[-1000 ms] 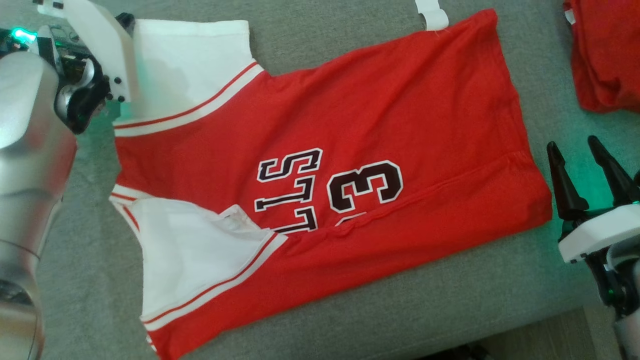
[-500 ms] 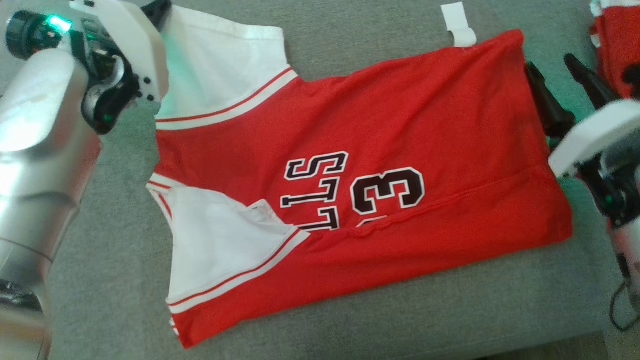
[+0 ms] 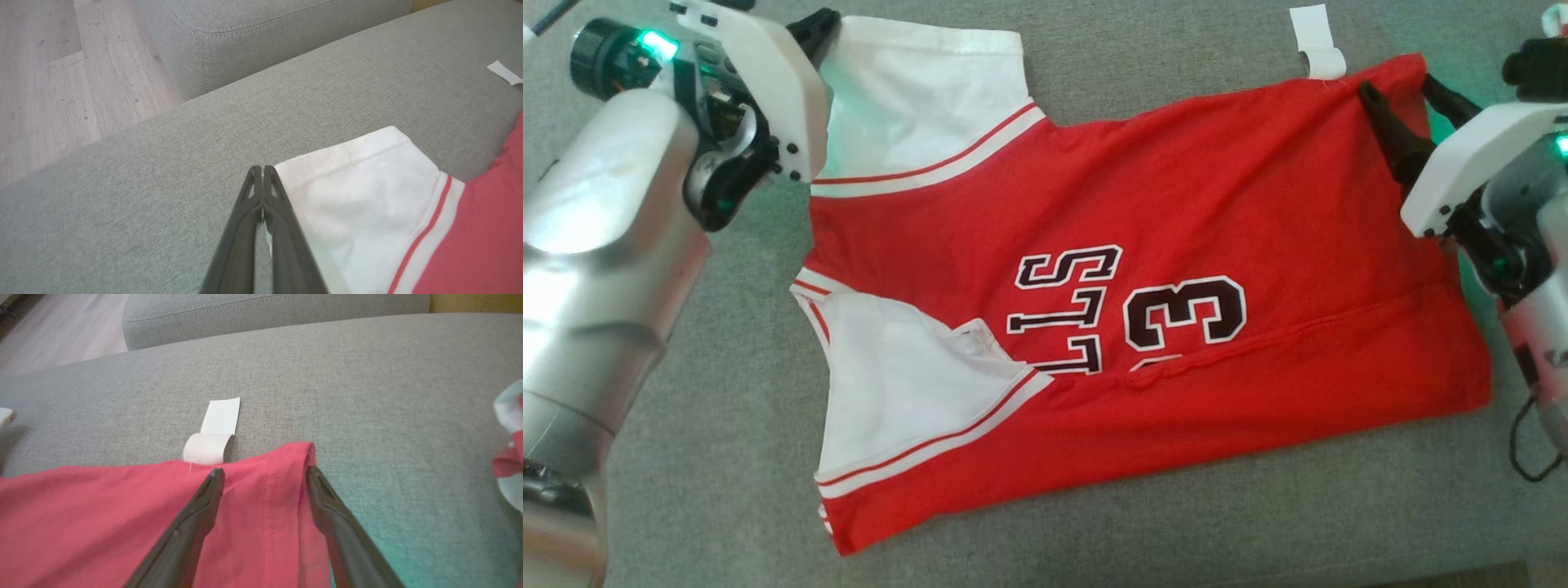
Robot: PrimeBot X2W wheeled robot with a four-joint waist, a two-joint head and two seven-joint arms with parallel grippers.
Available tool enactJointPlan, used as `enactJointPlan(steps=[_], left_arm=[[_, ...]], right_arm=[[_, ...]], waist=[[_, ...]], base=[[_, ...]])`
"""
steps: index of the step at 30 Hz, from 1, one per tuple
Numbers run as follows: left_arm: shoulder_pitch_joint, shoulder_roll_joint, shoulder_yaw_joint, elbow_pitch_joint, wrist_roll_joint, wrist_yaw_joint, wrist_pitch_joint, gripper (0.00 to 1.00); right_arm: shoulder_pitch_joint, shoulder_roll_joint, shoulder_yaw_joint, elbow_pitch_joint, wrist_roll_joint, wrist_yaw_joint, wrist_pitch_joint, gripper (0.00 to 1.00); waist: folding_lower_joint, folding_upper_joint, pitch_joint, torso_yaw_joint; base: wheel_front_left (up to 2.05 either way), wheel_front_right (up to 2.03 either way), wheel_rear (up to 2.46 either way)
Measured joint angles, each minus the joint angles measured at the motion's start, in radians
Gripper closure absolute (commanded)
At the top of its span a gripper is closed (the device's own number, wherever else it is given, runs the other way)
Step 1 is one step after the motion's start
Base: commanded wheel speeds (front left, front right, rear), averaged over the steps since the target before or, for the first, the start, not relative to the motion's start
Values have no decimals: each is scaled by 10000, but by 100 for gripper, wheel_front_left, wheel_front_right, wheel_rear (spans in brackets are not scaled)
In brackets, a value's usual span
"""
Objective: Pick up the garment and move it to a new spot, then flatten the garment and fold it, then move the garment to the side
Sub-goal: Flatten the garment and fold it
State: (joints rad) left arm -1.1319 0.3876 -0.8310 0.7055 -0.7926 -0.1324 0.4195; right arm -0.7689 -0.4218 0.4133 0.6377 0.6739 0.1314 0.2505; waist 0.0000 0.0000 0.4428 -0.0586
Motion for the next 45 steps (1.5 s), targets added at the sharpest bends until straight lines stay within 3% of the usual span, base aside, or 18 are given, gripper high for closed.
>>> enactJointPlan(steps=[4, 7, 8, 12, 17, 29, 34, 45], left_arm=[[-56, -6, -186, 2, -102, 0, -31, 100], [-186, -6, -324, 4, -123, 0, -77, 100], [-219, -6, -391, 12, -182, 0, -119, 100], [-272, 12, -541, 63, -268, 0, -263, 100], [-316, 96, -755, 171, -351, 0, -662, 100], [-1188, 150, -897, 230, -230, 0, -2717, 100], [-1164, 171, -1145, 253, -295, 0, -2995, 100], [866, 612, -1457, -926, -888, 63, -4529, 100]], right_arm=[[-399, 0, 270, 593, 278, 0, -284, 0], [-676, -4, 449, 892, 460, 0, -493, 22], [-764, -8, 525, 961, 508, 0, -522, 44], [-1017, -13, 832, 1267, 633, 2, -811, 100], [-1166, -88, 1191, 1503, 848, 0, -1141, 100], [-2107, -832, 1367, 1593, 1762, 0, -1741, 100], [-2091, -1064, 1383, 1455, 2109, 0, -1950, 100], [-394, -1411, 1574, 1208, 2861, 0, -3022, 100]], waist=[[0, 0, 33, 88], [0, 0, 70, 148], [0, 0, 84, 166], [0, 0, 83, 220], [0, 0, 85, 237], [0, 0, 155, 285], [0, 0, -47, 338], [0, 0, -748, 694]], base=[[0, 0, 0], [0, 0, 0], [0, 0, 0], [0, 0, 0], [0, 0, 0], [0, 0, 0], [0, 0, 0], [0, 0, 0]])
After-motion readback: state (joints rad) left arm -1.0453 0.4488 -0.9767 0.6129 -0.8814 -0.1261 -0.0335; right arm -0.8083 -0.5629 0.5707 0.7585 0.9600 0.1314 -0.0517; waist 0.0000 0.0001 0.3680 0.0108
